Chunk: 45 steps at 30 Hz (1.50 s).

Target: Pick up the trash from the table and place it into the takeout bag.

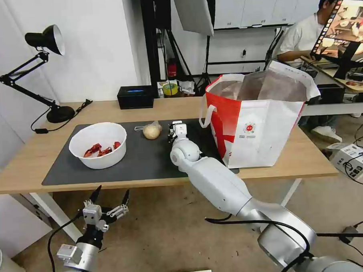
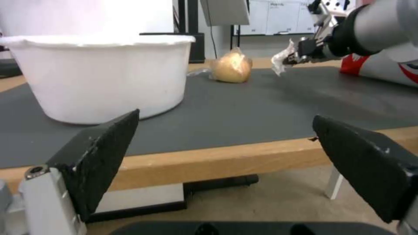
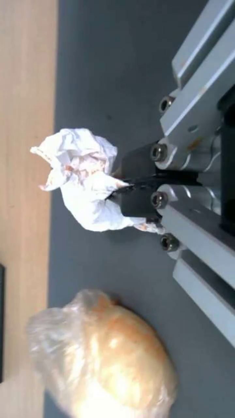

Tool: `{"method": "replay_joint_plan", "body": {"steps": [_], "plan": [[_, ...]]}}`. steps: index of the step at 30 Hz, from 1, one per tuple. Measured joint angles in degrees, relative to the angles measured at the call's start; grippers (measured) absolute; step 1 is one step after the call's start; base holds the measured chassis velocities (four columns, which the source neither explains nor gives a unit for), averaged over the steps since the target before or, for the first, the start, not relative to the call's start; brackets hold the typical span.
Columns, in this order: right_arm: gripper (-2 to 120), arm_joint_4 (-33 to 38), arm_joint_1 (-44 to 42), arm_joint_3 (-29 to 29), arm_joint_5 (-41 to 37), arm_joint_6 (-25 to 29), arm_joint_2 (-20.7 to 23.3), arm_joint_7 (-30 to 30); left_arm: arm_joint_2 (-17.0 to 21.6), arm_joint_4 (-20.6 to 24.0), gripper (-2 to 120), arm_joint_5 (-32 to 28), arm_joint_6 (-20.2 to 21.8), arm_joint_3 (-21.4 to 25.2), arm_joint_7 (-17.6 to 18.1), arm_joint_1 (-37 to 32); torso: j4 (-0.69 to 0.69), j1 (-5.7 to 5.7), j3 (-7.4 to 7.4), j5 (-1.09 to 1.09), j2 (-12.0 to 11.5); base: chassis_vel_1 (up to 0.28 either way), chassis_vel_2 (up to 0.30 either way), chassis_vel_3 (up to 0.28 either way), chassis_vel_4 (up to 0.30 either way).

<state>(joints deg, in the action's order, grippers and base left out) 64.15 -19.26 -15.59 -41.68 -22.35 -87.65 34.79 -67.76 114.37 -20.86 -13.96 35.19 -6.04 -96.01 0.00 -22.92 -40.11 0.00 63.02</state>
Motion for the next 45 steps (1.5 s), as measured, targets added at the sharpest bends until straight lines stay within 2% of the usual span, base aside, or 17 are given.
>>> {"method": "replay_joint_plan", "body": {"steps": [10,16,24,26,31,35,45], "plan": [[0,8.92,-1.55,-1.84,2.06,2.01,5.38,1.13,0.1,0.36,100,-0.57,0.0,0.05,0.01,0.25,-0.01,0.0,0.0,0.0,0.0,0.0,0.0,0.0,0.0],[0,19.52,-4.44,-3.29,2.48,3.23,10.29,2.36,0.05,0.42,100,-0.69,0.1,0.19,0.02,0.37,-0.01,0.0,0.0,0.01,0.0,0.0,0.0,0.0,0.0],[0,27.32,-7.1,-3.79,4.43,4.74,13.83,2.22,-0.27,0.54,100,-0.76,0.11,0.43,0.04,-0.03,-0.01,0.0,0.0,0.0,0.0,0.0,0.0,0.0,0.0],[0,31.14,-8.98,-3.51,5.45,5.53,15.41,1.43,-0.35,0.63,100,-0.74,0.11,0.45,0.06,-0.42,0.0,0.0,0.0,0.0,0.0,0.0,0.0,0.0,0.0],[0,35.54,-11.03,-3.06,7.8,6.45,17.7,-0.86,-0.39,0.82,100,-0.63,0.11,0.51,0.08,-0.59,0.0,0.0,0.01,0.0,0.0,0.0,0.0,0.0,0.0],[0,38.9,-13.52,-1.4,10.7,8.46,19.8,-3.33,-0.54,1.03,100,-0.5,0.09,0.55,0.1,-0.64,-0.01,0.0,0.0,0.01,0.0,0.0,0.0,0.0,0.0],[0,48.54,-19.89,8.69,13.2,13.76,25.76,-8.56,-0.56,1.24,100,-0.46,0.01,0.47,0.15,-0.37,-0.01,0.0,0.0,0.01,0.0,0.0,0.0,0.0,0.0]]}}
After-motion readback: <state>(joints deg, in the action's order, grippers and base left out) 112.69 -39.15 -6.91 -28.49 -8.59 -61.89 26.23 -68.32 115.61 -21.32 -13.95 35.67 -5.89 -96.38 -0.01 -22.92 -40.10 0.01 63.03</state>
